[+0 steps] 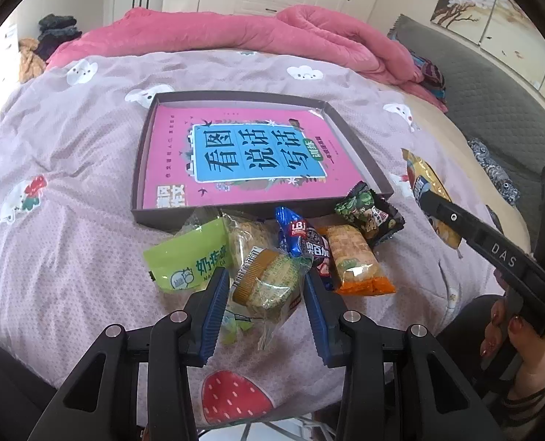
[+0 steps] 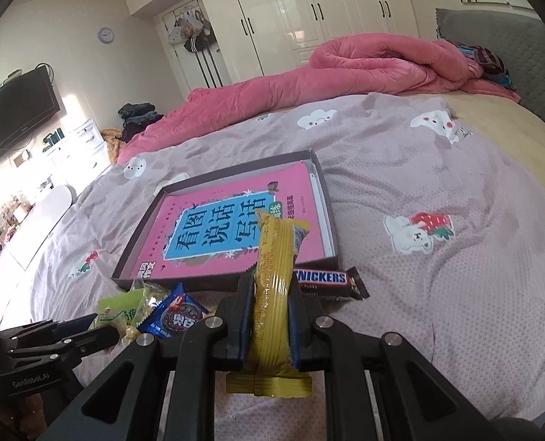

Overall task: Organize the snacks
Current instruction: 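Carry the yellow wafer bar and wrapped cake into the grey tray with both grippers, then lower the wafer bar and cake onto the book and open both grippers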

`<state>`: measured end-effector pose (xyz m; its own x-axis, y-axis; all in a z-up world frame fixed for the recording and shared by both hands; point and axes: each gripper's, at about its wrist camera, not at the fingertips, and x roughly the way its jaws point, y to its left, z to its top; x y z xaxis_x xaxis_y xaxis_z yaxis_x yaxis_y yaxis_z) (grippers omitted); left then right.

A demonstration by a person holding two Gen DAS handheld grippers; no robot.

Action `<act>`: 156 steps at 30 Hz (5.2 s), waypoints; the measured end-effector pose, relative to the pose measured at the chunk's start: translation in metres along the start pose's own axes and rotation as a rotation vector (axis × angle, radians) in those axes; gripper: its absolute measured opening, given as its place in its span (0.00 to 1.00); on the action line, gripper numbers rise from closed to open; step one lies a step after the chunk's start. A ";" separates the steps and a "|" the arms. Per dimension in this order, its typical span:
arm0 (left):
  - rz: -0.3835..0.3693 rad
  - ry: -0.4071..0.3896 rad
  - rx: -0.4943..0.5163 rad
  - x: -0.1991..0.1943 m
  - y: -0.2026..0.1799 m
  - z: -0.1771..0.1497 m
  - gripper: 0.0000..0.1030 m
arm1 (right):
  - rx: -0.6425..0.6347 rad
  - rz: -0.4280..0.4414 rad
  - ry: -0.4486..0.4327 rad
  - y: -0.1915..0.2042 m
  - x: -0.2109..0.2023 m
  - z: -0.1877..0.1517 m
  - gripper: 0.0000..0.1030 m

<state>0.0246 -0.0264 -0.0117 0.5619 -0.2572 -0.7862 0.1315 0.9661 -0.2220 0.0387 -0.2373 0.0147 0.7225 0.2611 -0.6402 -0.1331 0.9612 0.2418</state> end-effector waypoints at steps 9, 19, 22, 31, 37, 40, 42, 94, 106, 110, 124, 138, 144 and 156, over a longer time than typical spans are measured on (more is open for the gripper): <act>0.024 -0.019 -0.028 0.002 0.008 0.011 0.41 | -0.008 0.011 -0.012 -0.001 0.005 0.008 0.16; 0.054 -0.034 -0.044 0.008 0.013 0.025 0.41 | 0.003 0.032 -0.029 -0.008 0.011 0.020 0.16; 0.065 -0.046 -0.050 0.009 0.016 0.032 0.41 | 0.004 0.038 -0.034 -0.009 0.014 0.024 0.16; 0.083 -0.067 -0.082 0.017 0.025 0.052 0.41 | 0.002 0.040 -0.040 -0.009 0.028 0.036 0.16; 0.094 -0.079 -0.108 0.025 0.034 0.064 0.41 | 0.004 0.045 -0.040 -0.009 0.037 0.042 0.16; 0.099 -0.085 -0.115 0.029 0.039 0.069 0.41 | 0.000 0.046 -0.039 -0.009 0.042 0.046 0.16; 0.105 -0.085 -0.121 0.031 0.041 0.070 0.41 | -0.003 0.045 -0.041 -0.009 0.046 0.049 0.16; 0.126 -0.011 -0.127 0.106 0.074 0.094 0.41 | 0.021 -0.011 0.157 -0.037 0.139 0.051 0.17; 0.130 -0.009 -0.108 0.106 0.070 0.095 0.42 | 0.031 0.003 0.156 -0.037 0.139 0.054 0.17; 0.128 -0.008 -0.109 0.105 0.070 0.095 0.43 | 0.037 0.016 0.142 -0.037 0.136 0.055 0.18; 0.132 -0.015 -0.112 0.101 0.070 0.096 0.43 | 0.021 0.024 0.068 -0.032 0.121 0.062 0.29; 0.127 -0.053 -0.107 0.084 0.071 0.098 0.56 | 0.025 0.018 0.041 -0.035 0.112 0.065 0.42; 0.113 -0.079 -0.113 0.073 0.072 0.100 0.60 | 0.028 0.026 0.009 -0.036 0.103 0.067 0.49; 0.110 -0.112 -0.116 0.053 0.073 0.099 0.66 | -0.014 0.031 -0.054 -0.029 0.081 0.070 0.55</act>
<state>0.1447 0.0327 -0.0123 0.6560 -0.1402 -0.7416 -0.0271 0.9776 -0.2087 0.1488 -0.2503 0.0068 0.7531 0.2857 -0.5926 -0.1651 0.9540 0.2501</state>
